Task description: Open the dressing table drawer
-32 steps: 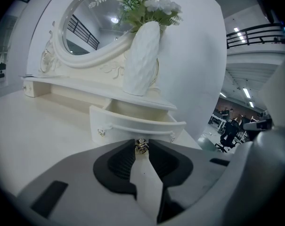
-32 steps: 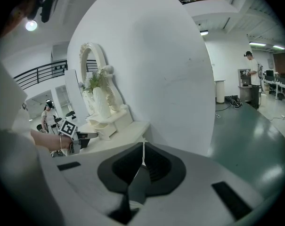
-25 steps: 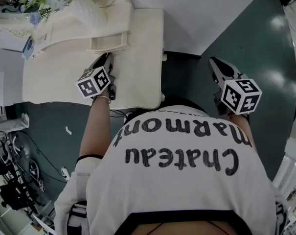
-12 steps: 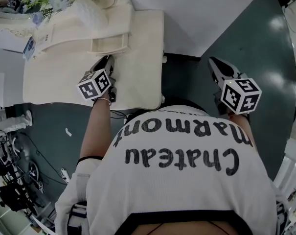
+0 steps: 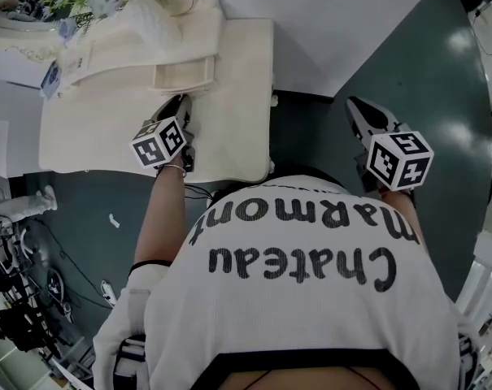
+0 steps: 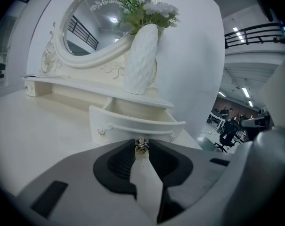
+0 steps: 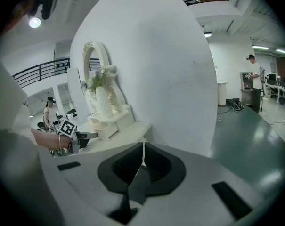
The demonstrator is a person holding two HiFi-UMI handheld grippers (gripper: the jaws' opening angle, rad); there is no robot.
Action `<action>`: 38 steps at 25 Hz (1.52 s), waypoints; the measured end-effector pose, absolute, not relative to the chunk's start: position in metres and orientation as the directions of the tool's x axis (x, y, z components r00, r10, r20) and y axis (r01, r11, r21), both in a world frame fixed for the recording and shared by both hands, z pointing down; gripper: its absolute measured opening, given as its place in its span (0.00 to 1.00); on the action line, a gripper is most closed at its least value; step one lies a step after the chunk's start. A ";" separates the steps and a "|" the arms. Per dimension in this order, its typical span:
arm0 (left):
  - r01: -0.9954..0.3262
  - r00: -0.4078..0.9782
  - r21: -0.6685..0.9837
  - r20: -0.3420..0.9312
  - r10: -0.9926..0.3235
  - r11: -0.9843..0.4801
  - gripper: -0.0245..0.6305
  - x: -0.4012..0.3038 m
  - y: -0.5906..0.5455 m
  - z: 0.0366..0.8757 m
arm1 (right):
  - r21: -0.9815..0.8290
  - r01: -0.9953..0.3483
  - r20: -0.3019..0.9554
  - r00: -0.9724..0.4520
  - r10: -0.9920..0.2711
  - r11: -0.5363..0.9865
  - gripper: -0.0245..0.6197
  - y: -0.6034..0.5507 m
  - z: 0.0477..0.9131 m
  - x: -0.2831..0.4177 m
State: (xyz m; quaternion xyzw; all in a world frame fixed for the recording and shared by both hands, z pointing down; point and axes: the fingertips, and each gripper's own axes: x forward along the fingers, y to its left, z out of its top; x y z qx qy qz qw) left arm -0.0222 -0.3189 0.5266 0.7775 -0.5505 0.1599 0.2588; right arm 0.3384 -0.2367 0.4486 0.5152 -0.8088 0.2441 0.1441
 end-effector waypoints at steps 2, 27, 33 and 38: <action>-0.939 0.342 0.227 0.534 -0.773 -0.259 0.18 -0.023 -0.319 0.527 | -0.245 -0.905 0.488 -0.425 -0.762 0.348 0.08 -0.236 0.450 0.338; -0.928 0.371 0.242 0.542 -0.754 -0.283 0.18 -0.018 -0.321 0.528 | -0.230 -0.929 0.527 -0.370 -0.765 0.290 0.08 -0.225 0.445 0.319; -0.917 0.397 0.262 0.540 -0.742 -0.299 0.18 -0.016 -0.321 0.529 | -0.196 -0.932 0.532 -0.362 -0.765 0.305 0.08 -0.223 0.432 0.290; -0.914 0.406 0.252 0.541 -0.736 -0.319 0.18 -0.016 -0.319 0.529 | -0.170 -0.940 0.542 -0.339 -0.769 0.295 0.08 -0.217 0.424 0.282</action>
